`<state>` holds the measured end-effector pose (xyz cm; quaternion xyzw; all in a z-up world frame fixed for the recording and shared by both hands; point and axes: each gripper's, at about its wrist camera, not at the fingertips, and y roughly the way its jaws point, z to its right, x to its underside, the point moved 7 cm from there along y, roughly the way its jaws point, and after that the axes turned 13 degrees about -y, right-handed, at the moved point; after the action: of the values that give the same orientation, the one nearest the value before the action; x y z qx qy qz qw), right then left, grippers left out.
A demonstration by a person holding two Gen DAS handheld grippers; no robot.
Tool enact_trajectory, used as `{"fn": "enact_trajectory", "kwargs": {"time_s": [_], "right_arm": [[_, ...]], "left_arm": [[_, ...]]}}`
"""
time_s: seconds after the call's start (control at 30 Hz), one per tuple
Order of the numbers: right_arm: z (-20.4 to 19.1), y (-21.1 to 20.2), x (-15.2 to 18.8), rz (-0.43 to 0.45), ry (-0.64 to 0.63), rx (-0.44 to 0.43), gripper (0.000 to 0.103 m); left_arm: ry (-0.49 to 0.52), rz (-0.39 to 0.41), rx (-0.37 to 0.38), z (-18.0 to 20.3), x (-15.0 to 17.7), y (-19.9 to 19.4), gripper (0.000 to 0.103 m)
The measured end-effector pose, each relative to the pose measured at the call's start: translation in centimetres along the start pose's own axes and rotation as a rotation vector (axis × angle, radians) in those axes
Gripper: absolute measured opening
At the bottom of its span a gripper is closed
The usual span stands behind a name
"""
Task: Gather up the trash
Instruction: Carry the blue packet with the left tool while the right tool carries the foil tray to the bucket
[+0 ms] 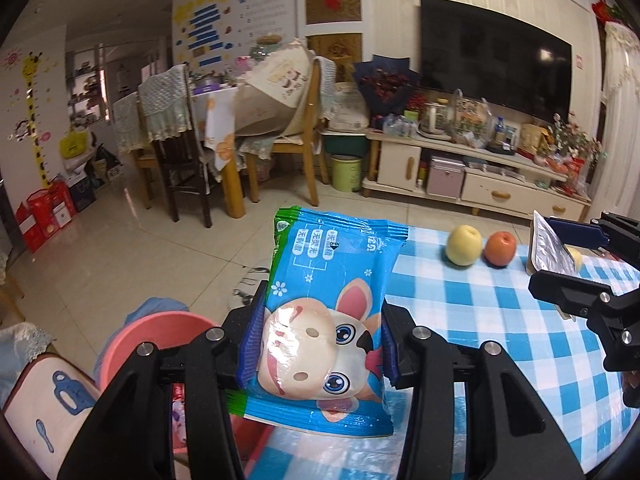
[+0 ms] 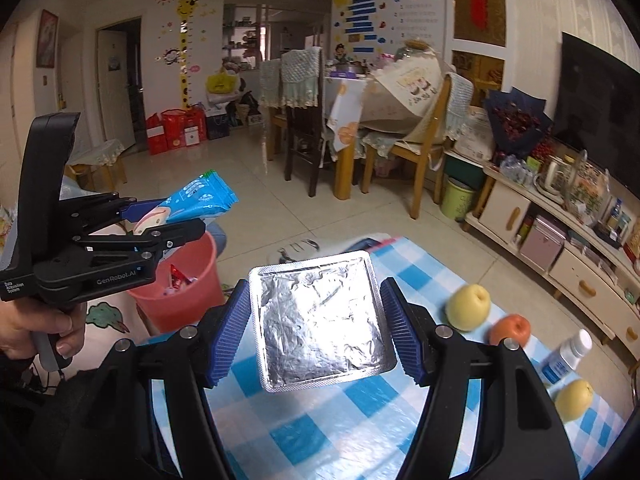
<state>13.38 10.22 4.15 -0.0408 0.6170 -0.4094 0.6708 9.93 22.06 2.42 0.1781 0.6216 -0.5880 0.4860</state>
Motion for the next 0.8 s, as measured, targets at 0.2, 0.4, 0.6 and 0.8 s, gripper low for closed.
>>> {"fn": "enact_trajectory", "kwargs": {"time_s": [0.2, 0.4, 0.6, 0.8], "right_arm": [[-4.0, 2.7, -4.0, 0.019, -0.042, -0.064, 0.066], [-8.2, 5.9, -7.2, 0.026, -0.077, -0.122, 0.066], [-12.1, 9.8, -10.5, 0.033, -0.096, -0.177, 0.066], [-15.3, 13.1, -12.6, 0.035, -0.103, -0.209, 0.066]], "left_arm": [[-0.041, 0.009, -0.056, -4.8, -0.5, -0.5, 0.048], [-0.086, 0.013, -0.121, -10.5, -0.9, -0.6, 0.048], [-0.132, 0.008, -0.181, -16.2, -1.0, -0.1, 0.048], [-0.169, 0.002, -0.229, -20.9, -1.0, 0.6, 0.048]]}}
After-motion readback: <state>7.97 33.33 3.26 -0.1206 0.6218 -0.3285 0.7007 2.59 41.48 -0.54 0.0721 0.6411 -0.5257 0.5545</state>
